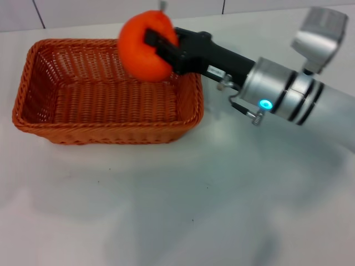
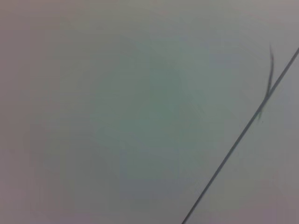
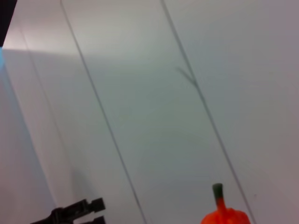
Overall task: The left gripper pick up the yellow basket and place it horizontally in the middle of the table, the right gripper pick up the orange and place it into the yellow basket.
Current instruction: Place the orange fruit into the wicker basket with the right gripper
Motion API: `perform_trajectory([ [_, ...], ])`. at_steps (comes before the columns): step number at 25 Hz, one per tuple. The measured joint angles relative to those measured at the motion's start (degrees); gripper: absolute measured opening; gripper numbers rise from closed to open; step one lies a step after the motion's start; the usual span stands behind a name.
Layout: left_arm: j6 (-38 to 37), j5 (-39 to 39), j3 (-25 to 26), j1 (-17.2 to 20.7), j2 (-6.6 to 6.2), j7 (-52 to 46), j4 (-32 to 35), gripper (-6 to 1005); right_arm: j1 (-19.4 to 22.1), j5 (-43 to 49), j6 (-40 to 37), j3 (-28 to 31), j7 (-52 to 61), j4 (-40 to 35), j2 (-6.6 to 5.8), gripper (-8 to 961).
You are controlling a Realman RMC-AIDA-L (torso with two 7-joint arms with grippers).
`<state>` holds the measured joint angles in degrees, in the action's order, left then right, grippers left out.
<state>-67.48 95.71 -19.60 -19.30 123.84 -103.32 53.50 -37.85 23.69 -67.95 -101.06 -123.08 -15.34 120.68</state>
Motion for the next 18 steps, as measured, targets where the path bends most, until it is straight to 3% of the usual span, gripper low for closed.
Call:
perform_trajectory([
  [4, -0.23, 0.00, -0.30, -0.15, 0.00, 0.39, -0.13, 891, -1.93, 1.42, 1.84, -0.01, 1.96, -0.39, 0.00, 225],
  [11, -0.46, -0.01, -0.53, -0.23, 0.00, 0.63, -0.24, 892, -1.48, -0.47, 1.94, 0.52, 1.43, -1.49, -0.06, 173],
  [14, -0.46, -0.01, -0.63, -0.31, -0.07, 0.67, -0.24, 892, -1.40, -2.50, 2.06, 0.56, 1.42, -1.48, -0.01, 293],
  [18, -0.53, -0.01, -0.64, -0.45, -0.06, 0.67, -0.24, 891, -1.31, -3.22, 2.15, 0.59, 1.40, -1.54, -0.04, 375],
])
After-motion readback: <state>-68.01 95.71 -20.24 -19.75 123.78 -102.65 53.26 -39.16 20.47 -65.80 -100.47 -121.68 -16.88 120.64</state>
